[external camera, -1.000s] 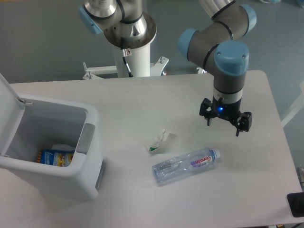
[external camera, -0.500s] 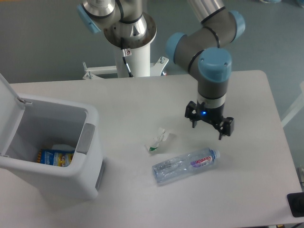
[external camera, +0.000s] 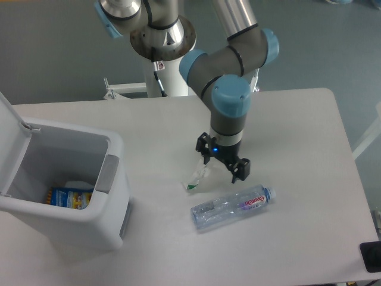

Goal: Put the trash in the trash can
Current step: 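Move the open gripper down toward the crumpled white tissue, then close the gripper on the crumpled tissue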

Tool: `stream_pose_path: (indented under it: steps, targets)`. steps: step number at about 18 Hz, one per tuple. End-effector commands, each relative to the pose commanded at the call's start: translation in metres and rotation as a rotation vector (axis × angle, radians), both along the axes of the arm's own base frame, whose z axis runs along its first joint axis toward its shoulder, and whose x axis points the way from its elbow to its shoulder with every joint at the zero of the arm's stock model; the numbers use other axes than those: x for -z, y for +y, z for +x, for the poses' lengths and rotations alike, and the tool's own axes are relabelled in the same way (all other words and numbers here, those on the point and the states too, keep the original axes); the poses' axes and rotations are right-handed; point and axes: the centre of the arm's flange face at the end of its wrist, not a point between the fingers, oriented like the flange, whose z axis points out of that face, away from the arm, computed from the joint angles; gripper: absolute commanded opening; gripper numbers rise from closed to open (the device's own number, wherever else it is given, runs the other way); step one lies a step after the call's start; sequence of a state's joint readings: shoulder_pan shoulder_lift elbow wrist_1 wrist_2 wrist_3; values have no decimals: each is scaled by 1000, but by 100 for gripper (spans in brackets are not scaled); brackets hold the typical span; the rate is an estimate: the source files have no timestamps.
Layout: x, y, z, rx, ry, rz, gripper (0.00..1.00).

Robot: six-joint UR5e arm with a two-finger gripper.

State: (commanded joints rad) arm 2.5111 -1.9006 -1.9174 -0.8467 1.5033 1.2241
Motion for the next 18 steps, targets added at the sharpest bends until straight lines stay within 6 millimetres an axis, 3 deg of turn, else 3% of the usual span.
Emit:
stream_pose_path:
  steps: [1,2,4,5,9,11,12,13,15,18]
  targets:
    - [4,0,2,1,-5,-6,100]
    - [8,2,3,6,-11,-12,91]
    - [15,7,8,7,-18,-28,36]
    - [16,8,9,-2,-20,-27,25]
    - [-3,13,1,-17,5,-6,24]
    - [-1,13,3,-19,-9,-16,23]
    - [2,13,7,-29,-15,-24,7]
    - [5,15,12,-37,-21,-28,0]
    - [5,18,18,-40,-22,-29,0]
    - [-12,18,11,-47,-2,-2,0]
